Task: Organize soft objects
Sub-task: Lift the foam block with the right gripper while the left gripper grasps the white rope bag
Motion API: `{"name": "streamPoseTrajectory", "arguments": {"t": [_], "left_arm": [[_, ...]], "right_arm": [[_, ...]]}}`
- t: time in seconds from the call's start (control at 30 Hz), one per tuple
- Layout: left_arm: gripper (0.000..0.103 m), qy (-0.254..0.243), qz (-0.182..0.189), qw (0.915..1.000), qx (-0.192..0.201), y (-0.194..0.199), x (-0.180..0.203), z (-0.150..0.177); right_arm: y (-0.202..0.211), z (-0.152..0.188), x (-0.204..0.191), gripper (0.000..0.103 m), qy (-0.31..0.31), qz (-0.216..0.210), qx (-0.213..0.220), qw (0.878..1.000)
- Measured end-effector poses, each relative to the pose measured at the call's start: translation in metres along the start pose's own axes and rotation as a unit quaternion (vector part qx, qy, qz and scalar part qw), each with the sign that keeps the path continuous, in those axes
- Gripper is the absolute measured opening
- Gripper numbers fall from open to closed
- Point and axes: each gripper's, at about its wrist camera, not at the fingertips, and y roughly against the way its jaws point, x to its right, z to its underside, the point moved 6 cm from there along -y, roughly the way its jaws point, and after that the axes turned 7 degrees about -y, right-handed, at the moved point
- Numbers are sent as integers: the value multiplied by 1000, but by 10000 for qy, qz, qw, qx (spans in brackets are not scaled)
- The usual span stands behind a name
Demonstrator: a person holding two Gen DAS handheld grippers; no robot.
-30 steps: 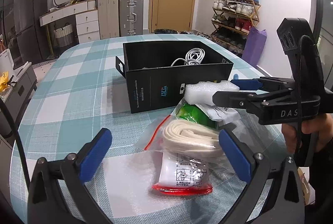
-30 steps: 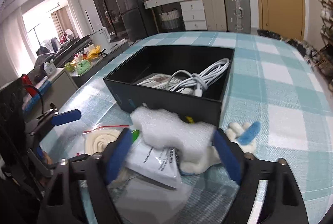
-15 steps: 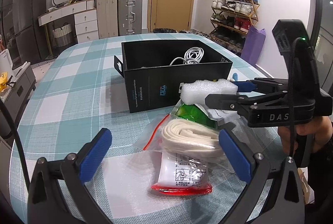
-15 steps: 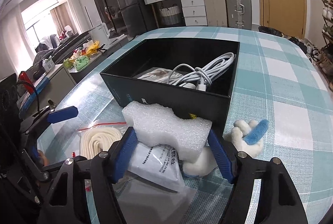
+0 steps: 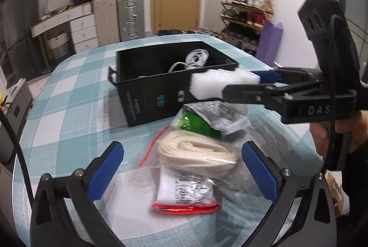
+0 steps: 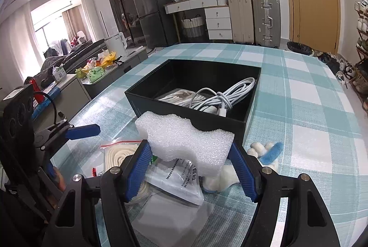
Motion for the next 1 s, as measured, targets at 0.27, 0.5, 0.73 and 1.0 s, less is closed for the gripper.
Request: {"name": "streamPoseTrajectory", "arguments": {"t": [0.27,0.5,0.73,1.0], "left_arm": [[103,-461,94,9986,-245,-9,19,1],[97,-507,23,9978,-423,-20,21,1],[67,-477,99,9981,-388,-17,20,3],[58,-406,184,9988,-181,-4,18,0]], "right_arm": [[5,-1,2,71,-24,9,25,10000],[5,-1,3,71,-32,4,27,10000],[5,-1,3,71,-23,2,30,10000],[8,-2,1,71,19,-25,87,10000]]}}
